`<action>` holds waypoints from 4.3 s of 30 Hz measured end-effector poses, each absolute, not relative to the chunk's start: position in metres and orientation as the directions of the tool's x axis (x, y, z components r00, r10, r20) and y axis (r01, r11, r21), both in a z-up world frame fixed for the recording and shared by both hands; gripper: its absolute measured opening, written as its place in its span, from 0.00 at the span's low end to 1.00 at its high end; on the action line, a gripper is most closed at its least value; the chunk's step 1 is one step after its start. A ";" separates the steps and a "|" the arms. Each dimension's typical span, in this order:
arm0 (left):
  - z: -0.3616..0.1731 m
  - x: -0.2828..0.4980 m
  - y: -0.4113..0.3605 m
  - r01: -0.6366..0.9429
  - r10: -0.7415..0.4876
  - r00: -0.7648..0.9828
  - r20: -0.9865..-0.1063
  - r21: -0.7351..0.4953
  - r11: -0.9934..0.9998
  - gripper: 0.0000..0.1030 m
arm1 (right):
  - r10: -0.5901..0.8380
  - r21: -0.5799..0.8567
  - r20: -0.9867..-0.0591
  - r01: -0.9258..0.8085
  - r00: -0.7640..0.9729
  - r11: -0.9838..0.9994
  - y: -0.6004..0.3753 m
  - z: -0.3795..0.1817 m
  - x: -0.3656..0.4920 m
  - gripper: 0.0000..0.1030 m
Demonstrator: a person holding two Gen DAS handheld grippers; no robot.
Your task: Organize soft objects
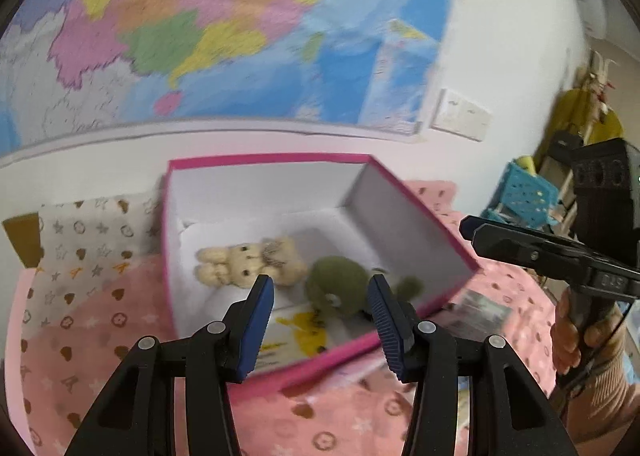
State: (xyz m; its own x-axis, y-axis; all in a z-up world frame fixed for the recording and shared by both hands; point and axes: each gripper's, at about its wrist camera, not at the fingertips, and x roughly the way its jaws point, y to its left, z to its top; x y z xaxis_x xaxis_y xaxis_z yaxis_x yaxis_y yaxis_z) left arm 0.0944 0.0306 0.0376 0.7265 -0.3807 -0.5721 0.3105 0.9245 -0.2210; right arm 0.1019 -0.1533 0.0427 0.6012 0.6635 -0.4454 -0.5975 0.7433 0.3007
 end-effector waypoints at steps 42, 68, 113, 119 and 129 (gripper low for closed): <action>-0.050 0.075 0.005 0.275 -0.390 0.604 -0.695 -0.278 0.921 0.38 | 0.503 0.203 -0.580 -0.485 0.641 0.851 -0.182 -0.047 0.085 0.07; -0.006 0.035 0.004 0.301 -0.398 0.692 -0.603 -0.261 0.917 0.39 | 0.537 0.171 -0.483 -0.527 0.692 0.832 -0.193 0.001 0.049 0.20; -0.047 0.061 -0.001 0.260 -0.372 0.609 -0.701 -0.267 0.928 0.39 | 0.476 0.184 -0.583 -0.464 0.659 0.867 -0.205 -0.047 0.085 0.29; -0.053 0.068 -0.007 0.278 -0.393 0.595 -0.701 -0.280 0.919 0.26 | 0.491 0.169 -0.584 -0.495 0.647 0.853 -0.198 -0.051 0.090 0.15; -0.037 0.059 -0.003 0.283 -0.412 0.627 -0.661 -0.299 0.911 0.12 | 0.496 0.148 -0.545 -0.505 0.676 0.850 -0.203 -0.035 0.076 0.04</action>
State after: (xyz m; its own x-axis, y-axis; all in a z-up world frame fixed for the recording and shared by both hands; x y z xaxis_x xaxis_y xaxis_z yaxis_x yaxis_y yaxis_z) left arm 0.0586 -0.0033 -0.0370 0.6268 -0.4120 -0.6613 0.2831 0.9112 -0.2994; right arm 0.0764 -0.2027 -0.0350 0.6761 0.4961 -0.5447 -0.5048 0.8505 0.1480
